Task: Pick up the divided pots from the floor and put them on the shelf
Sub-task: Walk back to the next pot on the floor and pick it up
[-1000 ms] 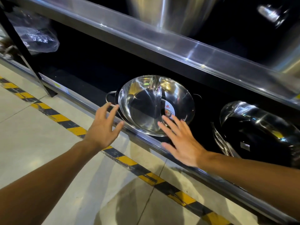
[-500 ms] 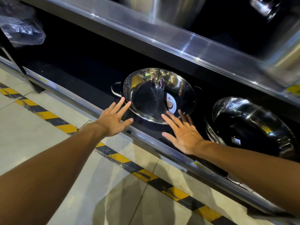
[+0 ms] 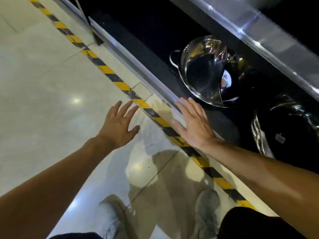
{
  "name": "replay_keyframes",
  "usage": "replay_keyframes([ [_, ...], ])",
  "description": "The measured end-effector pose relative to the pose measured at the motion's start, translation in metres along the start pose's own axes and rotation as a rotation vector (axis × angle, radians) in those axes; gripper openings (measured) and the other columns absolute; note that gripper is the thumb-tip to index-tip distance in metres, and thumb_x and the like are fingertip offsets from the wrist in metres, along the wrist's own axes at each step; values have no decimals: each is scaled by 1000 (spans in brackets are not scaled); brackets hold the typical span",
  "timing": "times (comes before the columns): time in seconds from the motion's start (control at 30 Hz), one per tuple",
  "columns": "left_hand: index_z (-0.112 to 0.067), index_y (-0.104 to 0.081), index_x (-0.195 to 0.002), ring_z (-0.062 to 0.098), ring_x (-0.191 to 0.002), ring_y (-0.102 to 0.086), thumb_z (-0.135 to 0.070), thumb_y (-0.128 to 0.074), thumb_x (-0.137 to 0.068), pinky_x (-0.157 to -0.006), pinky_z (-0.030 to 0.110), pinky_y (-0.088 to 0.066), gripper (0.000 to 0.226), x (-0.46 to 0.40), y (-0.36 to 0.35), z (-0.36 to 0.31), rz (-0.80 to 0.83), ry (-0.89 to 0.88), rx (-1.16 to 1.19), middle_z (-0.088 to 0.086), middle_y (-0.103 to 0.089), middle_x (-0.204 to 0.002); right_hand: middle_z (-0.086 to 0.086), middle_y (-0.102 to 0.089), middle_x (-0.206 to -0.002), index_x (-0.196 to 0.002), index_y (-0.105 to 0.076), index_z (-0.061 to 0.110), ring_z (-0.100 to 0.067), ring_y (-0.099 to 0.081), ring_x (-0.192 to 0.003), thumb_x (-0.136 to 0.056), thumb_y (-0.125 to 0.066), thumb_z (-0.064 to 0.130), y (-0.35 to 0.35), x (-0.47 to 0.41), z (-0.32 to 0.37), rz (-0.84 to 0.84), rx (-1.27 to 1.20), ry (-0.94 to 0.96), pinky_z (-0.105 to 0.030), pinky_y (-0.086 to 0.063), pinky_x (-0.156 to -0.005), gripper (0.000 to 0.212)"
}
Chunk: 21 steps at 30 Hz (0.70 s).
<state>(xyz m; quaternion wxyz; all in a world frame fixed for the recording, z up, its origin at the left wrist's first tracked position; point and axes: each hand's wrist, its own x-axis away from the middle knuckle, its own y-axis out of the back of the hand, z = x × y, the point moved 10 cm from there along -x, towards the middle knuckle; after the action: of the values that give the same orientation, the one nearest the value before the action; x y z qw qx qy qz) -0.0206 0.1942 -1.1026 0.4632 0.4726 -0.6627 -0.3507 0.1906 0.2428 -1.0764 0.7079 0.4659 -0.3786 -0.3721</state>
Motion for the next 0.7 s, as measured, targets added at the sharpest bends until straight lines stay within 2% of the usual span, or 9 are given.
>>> replay_keyframes([
  [0.07,-18,-30,-154,37,-151,-10,-56,-37,-88,-122,50,-10,76,59,22,26,84,112,-21,7,-20,-164,-1,-24,-167,-159,-27,21,-25,-14,-156,-102,-45,45,16,17,51,107,23,100,-44,-13,-124,64],
  [0.17,-22,-19,-157,32,-152,-2,-57,-40,-95,-123,47,-3,74,146,85,51,124,264,-20,4,-11,-166,2,-16,-169,-162,-17,25,-21,-13,-156,-102,-44,47,64,43,125,247,-7,172,-38,-14,-125,70],
  [0.23,-23,-12,-158,30,-153,0,-59,-38,-95,-123,46,-1,77,203,138,60,150,348,-36,2,-7,-167,2,-14,-169,-161,-18,26,-18,-12,-155,-101,-46,50,106,56,175,328,-61,165,-35,-15,-124,71],
  [0.33,-26,-11,-157,28,-153,0,-62,-32,-95,-123,46,2,76,290,228,65,183,458,-4,0,-7,-167,2,-20,-168,-160,-23,28,-19,-15,-155,-100,-45,55,176,74,259,441,-36,217,-37,-18,-124,69],
  [0.5,-25,-21,-156,27,-152,-9,-62,-32,-96,-123,46,-1,71,434,387,81,111,614,36,0,-20,-164,2,-23,-167,-159,-28,26,-20,-19,-153,-100,-43,55,293,97,400,530,60,342,-34,-17,-121,67],
  [0.7,-26,-16,-157,27,-152,-6,-62,-33,-96,-123,47,-2,73,573,518,126,-24,770,86,-1,-14,-165,3,-29,-164,-156,-35,24,-17,-23,-151,-100,-45,56,396,112,542,513,67,440,-33,-22,-120,65],
])
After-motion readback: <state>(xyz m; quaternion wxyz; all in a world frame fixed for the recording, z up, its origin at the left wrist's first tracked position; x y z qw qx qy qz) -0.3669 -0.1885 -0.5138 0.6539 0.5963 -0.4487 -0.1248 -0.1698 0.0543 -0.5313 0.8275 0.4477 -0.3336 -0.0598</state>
